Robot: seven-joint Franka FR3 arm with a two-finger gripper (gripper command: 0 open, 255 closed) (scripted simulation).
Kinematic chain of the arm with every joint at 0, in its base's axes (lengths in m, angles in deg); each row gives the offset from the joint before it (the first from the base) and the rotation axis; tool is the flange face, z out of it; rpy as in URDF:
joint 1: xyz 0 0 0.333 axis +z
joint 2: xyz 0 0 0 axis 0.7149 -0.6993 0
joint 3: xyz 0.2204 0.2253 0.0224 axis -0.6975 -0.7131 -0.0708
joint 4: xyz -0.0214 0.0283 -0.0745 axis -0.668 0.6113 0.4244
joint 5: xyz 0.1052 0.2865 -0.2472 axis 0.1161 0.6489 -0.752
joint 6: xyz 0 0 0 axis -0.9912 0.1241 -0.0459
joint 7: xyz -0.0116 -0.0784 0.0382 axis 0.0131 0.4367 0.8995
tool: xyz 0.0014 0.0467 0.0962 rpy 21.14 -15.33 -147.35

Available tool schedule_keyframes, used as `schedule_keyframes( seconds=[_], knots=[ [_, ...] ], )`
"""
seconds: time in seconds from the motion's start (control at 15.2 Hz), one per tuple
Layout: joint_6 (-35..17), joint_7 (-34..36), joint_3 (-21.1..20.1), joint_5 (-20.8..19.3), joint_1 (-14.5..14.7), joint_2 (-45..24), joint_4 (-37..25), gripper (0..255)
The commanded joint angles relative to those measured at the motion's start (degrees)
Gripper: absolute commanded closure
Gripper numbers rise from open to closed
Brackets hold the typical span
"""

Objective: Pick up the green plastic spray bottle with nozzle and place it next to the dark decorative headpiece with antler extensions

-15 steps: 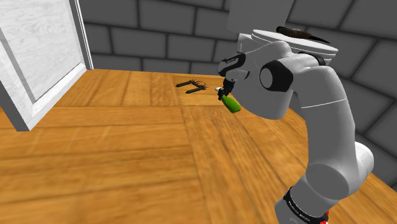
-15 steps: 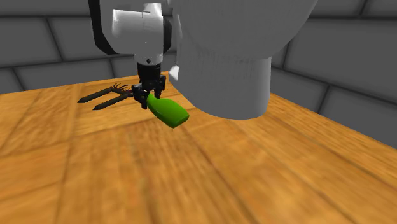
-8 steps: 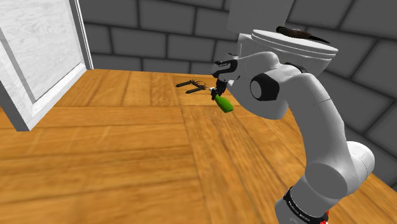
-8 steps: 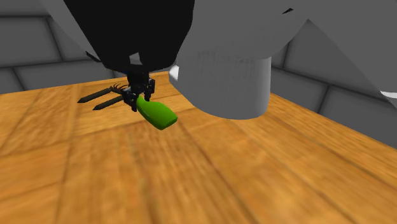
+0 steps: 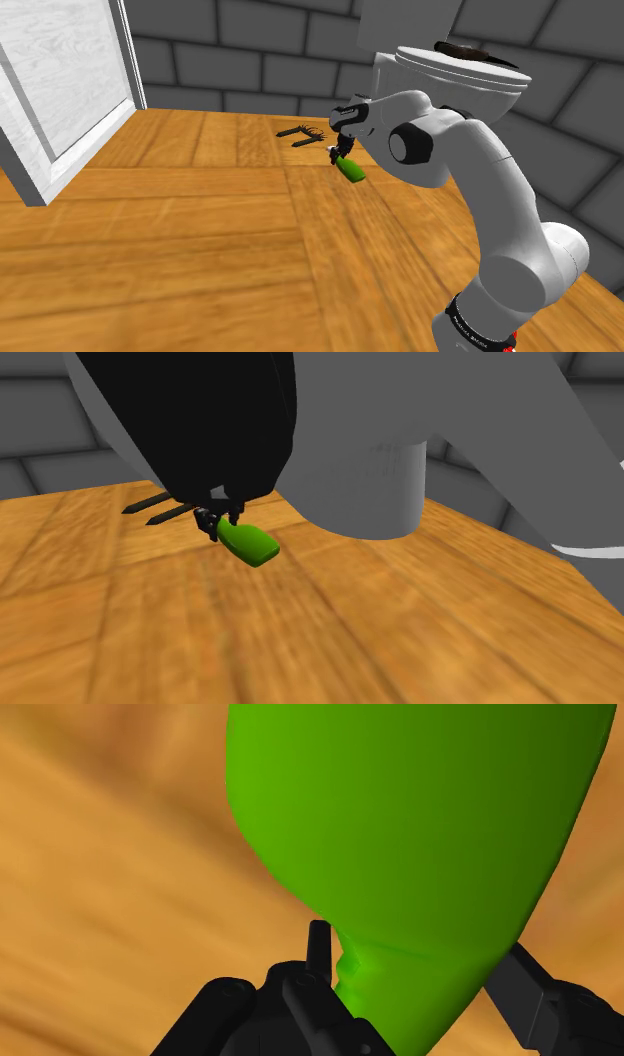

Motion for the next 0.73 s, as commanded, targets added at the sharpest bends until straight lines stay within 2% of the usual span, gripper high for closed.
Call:
schedule_keyframes(
  seconds=[0.0, 0.66],
  knots=[
    [-0.99, -0.23, -0.2, 0.22, -0.06, -0.67, 0.33, 255],
    [-2.16, -0.41, -0.55, 0.53, -0.29, -2.19, -0.05, 255]
  ],
)
